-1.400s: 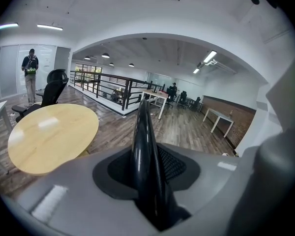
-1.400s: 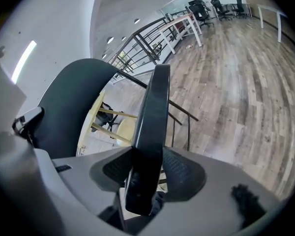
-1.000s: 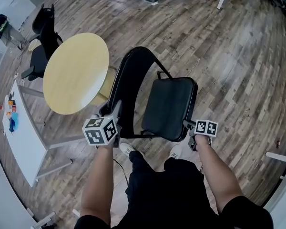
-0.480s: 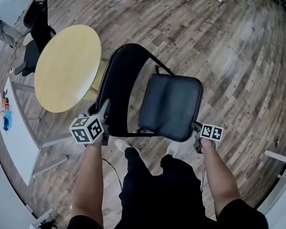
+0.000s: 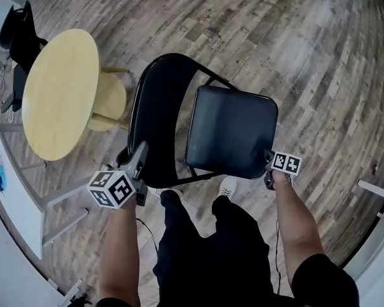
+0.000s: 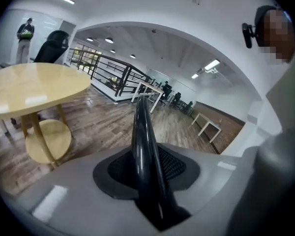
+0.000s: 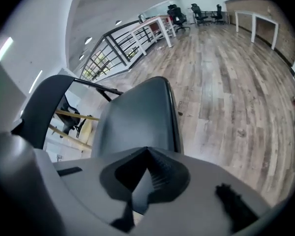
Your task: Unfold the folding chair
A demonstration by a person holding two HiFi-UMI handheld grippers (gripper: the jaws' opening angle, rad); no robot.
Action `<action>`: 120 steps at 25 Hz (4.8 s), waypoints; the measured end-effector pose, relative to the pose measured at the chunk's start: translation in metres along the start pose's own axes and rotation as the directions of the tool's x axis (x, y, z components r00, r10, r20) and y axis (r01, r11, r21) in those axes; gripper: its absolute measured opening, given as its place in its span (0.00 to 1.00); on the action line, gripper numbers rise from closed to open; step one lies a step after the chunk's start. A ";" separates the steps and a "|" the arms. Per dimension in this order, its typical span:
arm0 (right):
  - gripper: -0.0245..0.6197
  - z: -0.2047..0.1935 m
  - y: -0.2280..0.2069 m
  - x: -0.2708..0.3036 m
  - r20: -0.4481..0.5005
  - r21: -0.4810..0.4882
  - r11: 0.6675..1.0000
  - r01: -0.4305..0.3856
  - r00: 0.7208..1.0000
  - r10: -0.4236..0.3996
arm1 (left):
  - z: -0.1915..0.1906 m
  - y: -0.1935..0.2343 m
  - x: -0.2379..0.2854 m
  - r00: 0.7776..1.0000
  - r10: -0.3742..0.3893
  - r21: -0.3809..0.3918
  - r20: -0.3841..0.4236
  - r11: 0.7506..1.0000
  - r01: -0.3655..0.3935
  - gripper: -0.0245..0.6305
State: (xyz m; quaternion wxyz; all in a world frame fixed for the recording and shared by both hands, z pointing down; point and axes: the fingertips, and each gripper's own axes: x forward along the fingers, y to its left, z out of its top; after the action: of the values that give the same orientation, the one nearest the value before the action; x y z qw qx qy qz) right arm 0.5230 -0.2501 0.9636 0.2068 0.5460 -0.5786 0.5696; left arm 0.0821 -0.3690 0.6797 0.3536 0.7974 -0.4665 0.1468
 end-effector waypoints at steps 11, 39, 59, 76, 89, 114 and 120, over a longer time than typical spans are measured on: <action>0.05 -0.007 -0.044 -0.003 0.066 0.057 0.998 -0.036 0.997 0.032 | -0.008 -0.031 0.016 1.000 -0.030 0.038 0.006 0.999 0.030 0.22; 0.05 -0.032 -0.060 0.033 -0.048 -0.140 0.989 0.040 0.998 -0.047 | -0.005 -0.035 0.016 0.999 -0.025 0.050 0.038 0.998 0.023 0.22; 0.05 -0.034 -0.058 0.030 -0.244 -0.182 0.983 0.030 0.967 -0.075 | -0.010 -0.033 0.017 0.998 -0.054 0.043 0.041 0.998 0.052 0.22; 0.05 -0.079 -0.019 -0.082 -0.019 -0.019 0.998 -0.059 0.998 0.059 | -0.008 -0.030 0.020 0.996 -0.072 0.040 0.054 0.997 0.070 0.22; 0.05 -0.086 0.093 -0.217 0.315 -0.012 0.989 -0.147 0.938 0.144 | -0.012 -0.034 0.011 0.999 -0.044 0.176 -0.024 0.983 0.047 0.31; 0.05 -0.174 0.425 -0.428 0.615 -0.259 0.927 -0.271 0.694 0.375 | -0.032 -0.151 -0.291 0.889 -0.425 0.345 -0.172 0.819 0.459 0.05; 0.05 -0.190 0.452 -0.463 0.590 -0.382 0.904 -0.193 0.702 0.399 | -0.043 -0.178 -0.333 0.866 -0.476 0.299 -0.156 0.812 0.500 0.05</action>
State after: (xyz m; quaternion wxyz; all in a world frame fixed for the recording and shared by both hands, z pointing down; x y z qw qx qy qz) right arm 0.2058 -0.0090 0.4201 -0.0264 0.5721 -0.7719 0.2758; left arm 0.0637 -0.0698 0.4464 0.2579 0.9319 -0.2016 0.1562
